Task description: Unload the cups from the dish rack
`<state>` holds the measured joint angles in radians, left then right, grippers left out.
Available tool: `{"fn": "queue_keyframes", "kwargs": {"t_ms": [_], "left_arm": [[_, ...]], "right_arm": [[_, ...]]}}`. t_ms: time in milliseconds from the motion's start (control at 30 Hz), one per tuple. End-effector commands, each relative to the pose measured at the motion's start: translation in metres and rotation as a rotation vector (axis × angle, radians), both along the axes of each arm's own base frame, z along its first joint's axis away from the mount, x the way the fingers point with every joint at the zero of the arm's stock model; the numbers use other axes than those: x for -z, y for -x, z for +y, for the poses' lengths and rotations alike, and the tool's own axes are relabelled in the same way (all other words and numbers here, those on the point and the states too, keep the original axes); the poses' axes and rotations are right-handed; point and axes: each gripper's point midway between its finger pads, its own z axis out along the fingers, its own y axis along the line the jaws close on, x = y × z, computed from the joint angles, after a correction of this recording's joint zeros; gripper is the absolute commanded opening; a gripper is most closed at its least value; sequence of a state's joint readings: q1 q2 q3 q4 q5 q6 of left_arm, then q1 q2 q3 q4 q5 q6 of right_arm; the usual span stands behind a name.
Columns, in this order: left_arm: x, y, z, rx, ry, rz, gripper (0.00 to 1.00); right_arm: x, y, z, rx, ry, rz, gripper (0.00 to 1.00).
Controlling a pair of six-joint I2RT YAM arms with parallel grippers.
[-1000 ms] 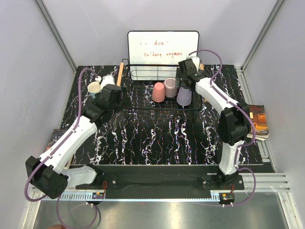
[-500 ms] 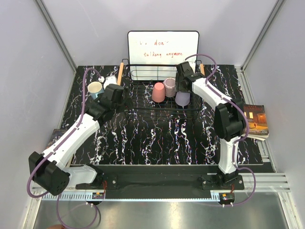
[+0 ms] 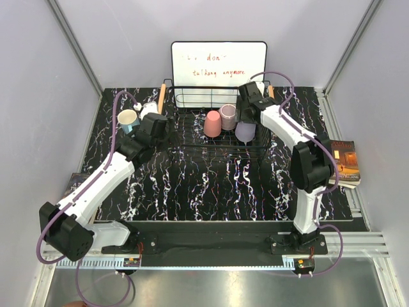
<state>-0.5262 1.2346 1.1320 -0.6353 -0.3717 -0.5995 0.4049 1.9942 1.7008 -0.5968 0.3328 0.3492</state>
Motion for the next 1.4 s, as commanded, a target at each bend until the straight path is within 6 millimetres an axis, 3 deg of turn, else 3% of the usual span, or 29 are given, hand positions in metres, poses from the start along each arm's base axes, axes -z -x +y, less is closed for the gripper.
{"fn": "queue_keyframes", "kwargs": {"t_ms": [0,267,533,633,700,733,767,800,833,867,900,933,967,1000,1033,1100,1133,1167,1200,1367], "left_arm": [[-0.018,-0.006,-0.005,0.009,0.024,-0.057,0.99],[-0.028,-0.007,-0.013,0.019,0.059,-0.073,0.99],[-0.053,-0.01,-0.027,0.07,0.12,-0.128,0.99],[-0.067,-0.009,-0.044,0.145,0.198,-0.181,0.99],[-0.091,-0.006,-0.059,0.208,0.298,-0.258,0.99],[-0.088,-0.003,-0.063,0.234,0.323,-0.269,0.99],[-0.107,-0.001,-0.076,0.302,0.396,-0.337,0.99],[-0.108,0.006,-0.079,0.335,0.427,-0.363,0.99],[-0.116,0.01,-0.084,0.361,0.475,-0.396,0.99],[-0.142,0.018,-0.092,0.424,0.547,-0.488,0.99],[-0.15,0.021,-0.095,0.451,0.582,-0.527,0.99],[-0.146,0.025,-0.098,0.477,0.607,-0.537,0.99],[-0.164,0.031,-0.104,0.52,0.665,-0.602,0.99],[-0.165,0.031,-0.106,0.528,0.681,-0.61,0.99],[-0.168,0.032,-0.108,0.535,0.708,-0.628,0.99],[-0.172,0.036,-0.11,0.561,0.741,-0.648,0.99],[-0.167,0.038,-0.113,0.567,0.769,-0.64,0.99],[-0.18,0.044,-0.113,0.597,0.807,-0.699,0.99],[-0.183,0.047,-0.114,0.609,0.828,-0.715,0.98],[-0.183,0.056,-0.125,0.693,0.9,-0.718,0.96]], "right_arm": [[-0.07,0.0,0.002,0.003,-0.083,-0.147,0.0],[-0.132,0.024,0.017,-0.056,-0.194,-0.252,0.0],[-0.201,0.069,0.043,-0.199,-0.434,-0.377,0.0],[-0.218,0.088,0.056,-0.28,-0.537,-0.4,0.0],[-0.221,0.105,0.064,-0.329,-0.614,-0.393,0.0],[-0.231,0.107,0.069,-0.355,-0.656,-0.432,0.0],[-0.235,0.114,0.076,-0.395,-0.7,-0.436,0.0],[-0.23,0.124,0.077,-0.402,-0.744,-0.429,0.0],[-0.242,0.126,0.081,-0.431,-0.785,-0.479,0.0],[-0.245,0.133,0.086,-0.464,-0.821,-0.481,0.0],[-0.238,0.14,0.088,-0.469,-0.867,-0.464,0.0],[-0.254,0.143,0.092,-0.51,-0.913,-0.526,0.0],[-0.256,0.152,0.097,-0.551,-0.956,-0.523,0.0],[-0.25,0.159,0.099,-0.548,-1.01,-0.499,0.0],[-0.263,0.163,0.101,-0.591,-1.049,-0.552,0.0],[-0.253,0.172,0.105,-0.601,-1.114,-0.512,0.0],[-0.26,0.175,0.106,-0.627,-1.141,-0.544,0.0],[-0.259,0.179,0.107,-0.645,-1.161,-0.535,0.0],[-0.251,0.18,0.109,-0.63,-1.194,-0.504,0.0],[-0.256,0.188,0.112,-0.683,-1.29,-0.532,0.0]]}}
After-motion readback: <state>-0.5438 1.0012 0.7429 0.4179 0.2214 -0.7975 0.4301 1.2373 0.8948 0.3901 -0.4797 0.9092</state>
